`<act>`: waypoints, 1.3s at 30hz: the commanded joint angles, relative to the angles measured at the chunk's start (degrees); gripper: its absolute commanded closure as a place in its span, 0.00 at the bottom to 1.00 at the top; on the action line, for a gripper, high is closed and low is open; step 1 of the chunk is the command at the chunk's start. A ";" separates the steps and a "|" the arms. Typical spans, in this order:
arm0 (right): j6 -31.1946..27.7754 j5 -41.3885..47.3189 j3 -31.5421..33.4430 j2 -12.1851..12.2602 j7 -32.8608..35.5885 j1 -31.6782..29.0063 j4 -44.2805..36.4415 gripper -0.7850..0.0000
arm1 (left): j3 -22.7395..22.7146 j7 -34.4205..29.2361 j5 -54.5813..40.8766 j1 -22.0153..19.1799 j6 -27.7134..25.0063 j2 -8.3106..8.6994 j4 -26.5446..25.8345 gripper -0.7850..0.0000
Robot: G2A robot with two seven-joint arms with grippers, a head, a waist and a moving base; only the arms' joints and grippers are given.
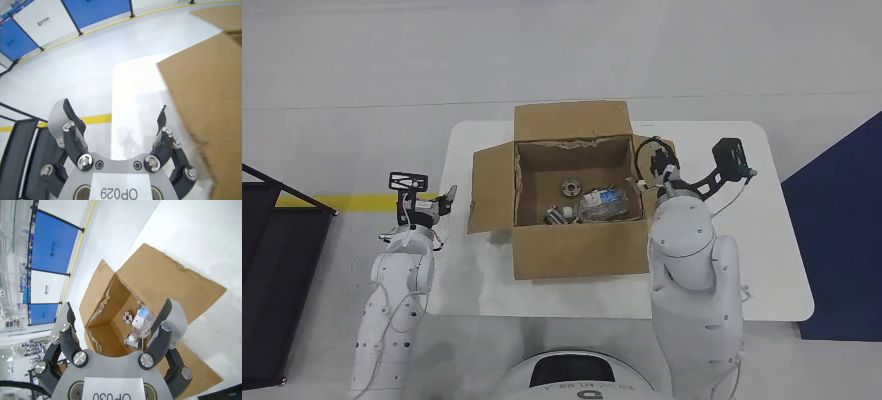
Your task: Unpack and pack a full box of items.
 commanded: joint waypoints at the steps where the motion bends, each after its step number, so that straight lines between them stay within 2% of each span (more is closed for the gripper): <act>1: 0.02 2.55 3.69 0.01 -0.25 0.92 2.10 0.00 | -0.91 -0.96 1.89 0.05 -0.31 0.28 2.15 0.00; 6: -0.14 6.93 8.93 0.17 0.02 3.47 7.37 0.00 | -0.21 -1.72 3.82 -0.89 -1.84 0.50 7.37 0.00; 10: -0.45 9.50 11.02 0.34 -0.20 5.45 10.63 0.00 | 1.95 -2.25 0.13 -3.42 -6.30 0.28 11.00 0.00; 17: -1.22 14.00 14.09 0.79 0.91 8.47 16.10 0.00 | 3.82 -1.29 -3.58 -3.55 -12.74 0.34 7.86 0.00; 19: -1.07 15.79 15.09 0.91 1.54 9.13 17.40 0.00 | 2.73 -1.70 -13.07 -3.35 -18.54 0.27 6.71 0.00; 24: -2.24 18.17 15.59 1.17 1.46 7.79 16.04 0.00 | -3.78 -8.65 -37.36 -3.28 -32.05 1.03 4.65 0.00; 28: -2.60 19.81 15.66 1.30 0.71 5.89 14.15 0.00 | -7.30 -14.53 -50.13 -3.31 -38.64 1.92 1.35 0.00; 31: -3.16 21.34 15.44 1.33 -0.04 4.26 12.55 0.00 | -6.59 -18.04 -48.32 -4.18 -38.05 2.39 -3.17 0.00; 34: -3.45 23.07 15.77 1.37 -0.96 2.93 11.33 0.00 | -2.10 -19.82 -41.67 -6.09 -34.66 2.35 -6.31 0.00; 39: -3.32 25.26 16.18 1.36 -2.52 1.25 9.52 0.00 | 5.93 -19.55 -34.10 -8.39 -29.46 1.90 -6.51 0.00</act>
